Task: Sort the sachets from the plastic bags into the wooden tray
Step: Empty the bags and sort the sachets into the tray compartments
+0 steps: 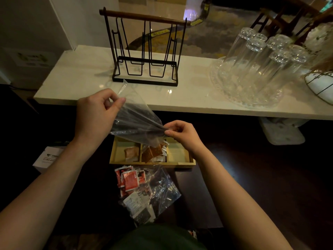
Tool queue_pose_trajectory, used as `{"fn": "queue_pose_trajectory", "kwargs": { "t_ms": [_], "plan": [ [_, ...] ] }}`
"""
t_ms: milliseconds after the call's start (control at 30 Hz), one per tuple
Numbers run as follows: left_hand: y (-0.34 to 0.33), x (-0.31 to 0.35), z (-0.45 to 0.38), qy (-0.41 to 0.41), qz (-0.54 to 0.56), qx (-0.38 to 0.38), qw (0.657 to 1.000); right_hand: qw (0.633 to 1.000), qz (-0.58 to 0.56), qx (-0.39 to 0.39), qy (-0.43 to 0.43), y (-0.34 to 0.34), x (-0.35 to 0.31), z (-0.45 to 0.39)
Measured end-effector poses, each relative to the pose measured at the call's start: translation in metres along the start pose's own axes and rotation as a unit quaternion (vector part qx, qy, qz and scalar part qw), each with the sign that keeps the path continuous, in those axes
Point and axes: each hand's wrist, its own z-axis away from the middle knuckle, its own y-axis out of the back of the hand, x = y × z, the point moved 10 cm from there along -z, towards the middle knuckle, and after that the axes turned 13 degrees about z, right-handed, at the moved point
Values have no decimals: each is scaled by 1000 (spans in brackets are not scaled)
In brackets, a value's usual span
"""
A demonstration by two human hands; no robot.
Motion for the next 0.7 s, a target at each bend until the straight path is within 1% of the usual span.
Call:
{"fn": "queue_pose_trajectory", "kwargs": {
  "t_ms": [200, 267, 333, 400, 500, 600, 700],
  "plan": [
    [11, -6, -2, -3, 21, 19, 1000, 999, 9, 29, 22, 10, -14, 9],
    [10, -15, 0, 7, 21, 20, 1000, 999, 9, 38, 18, 15, -13, 13],
    [6, -28, 4, 22, 7, 22, 999, 997, 25, 64, 19, 22, -11, 17],
    [-2, -42, 12, 46, 4, 14, 999, 994, 37, 105, 21, 31, -4, 22],
    [-17, -62, 27, 69, -1, -9, 998, 983, 44, 175, -9, 50, 19, 34],
    [-37, -88, 46, 98, -25, -59, 993, 960, 83, 261, -57, 74, 54, 56],
    [-60, -121, 70, 132, -80, -117, 981, 927, 97, 343, -117, 96, 94, 88]
  ]
}}
